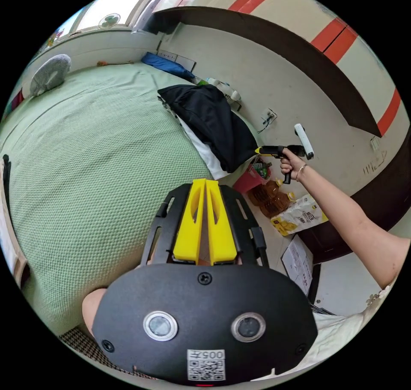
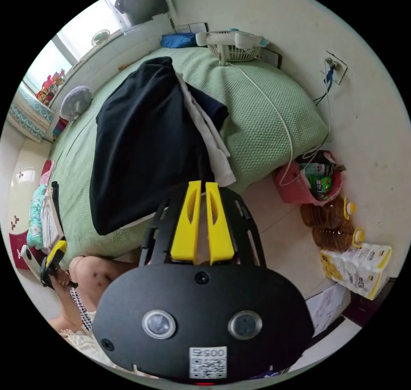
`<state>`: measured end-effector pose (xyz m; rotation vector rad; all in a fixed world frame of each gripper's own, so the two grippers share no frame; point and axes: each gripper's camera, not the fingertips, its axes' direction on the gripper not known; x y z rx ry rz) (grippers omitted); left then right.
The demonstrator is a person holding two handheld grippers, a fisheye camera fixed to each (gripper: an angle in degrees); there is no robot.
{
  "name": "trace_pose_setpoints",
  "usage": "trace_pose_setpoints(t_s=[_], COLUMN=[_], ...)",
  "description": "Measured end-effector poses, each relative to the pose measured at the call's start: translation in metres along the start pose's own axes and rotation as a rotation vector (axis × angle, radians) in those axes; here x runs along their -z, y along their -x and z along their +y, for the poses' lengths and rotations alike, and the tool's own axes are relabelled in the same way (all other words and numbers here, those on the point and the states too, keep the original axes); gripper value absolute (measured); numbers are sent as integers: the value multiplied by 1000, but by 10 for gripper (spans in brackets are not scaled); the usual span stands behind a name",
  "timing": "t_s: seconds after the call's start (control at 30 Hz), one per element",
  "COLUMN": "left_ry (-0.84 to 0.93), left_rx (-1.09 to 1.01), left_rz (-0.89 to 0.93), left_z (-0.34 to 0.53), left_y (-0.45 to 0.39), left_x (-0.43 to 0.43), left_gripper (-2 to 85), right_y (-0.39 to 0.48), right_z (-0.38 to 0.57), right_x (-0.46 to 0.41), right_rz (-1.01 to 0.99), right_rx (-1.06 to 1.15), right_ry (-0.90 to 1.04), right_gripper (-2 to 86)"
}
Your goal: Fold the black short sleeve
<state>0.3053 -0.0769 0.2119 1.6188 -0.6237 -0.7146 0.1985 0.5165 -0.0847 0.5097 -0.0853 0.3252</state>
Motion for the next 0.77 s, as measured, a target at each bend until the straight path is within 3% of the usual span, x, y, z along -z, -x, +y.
trace_pose_setpoints(t_s=[0.17,0.37,0.5,0.57,0.63,0.77], left_ry=[-14,-37,-50,-53,-35,-15], left_rx=[37,57,88,97,120,185], left_rz=[-45,-115,-177,-222,-295,-424], left_z=[12,27,45,56,74,109], left_y=[12,25,41,48,60,82], left_x=[31,74,110,128,149,179], left_gripper=[-6,-6,-6,-6,-5,-5], right_y=[-6,-35,-29,-24,-11,56], right_z=[-5,-7,-3,5,21,54], right_x=[5,-27,-58,-55,-47,-33], right_rz=[64,149,315,241,-64,-84], right_rx=[37,-183,-224,-201,-113,150], right_ry=[4,2,109,87,64,-1], right_gripper=[-15,-14,-15,-14,-13,-12])
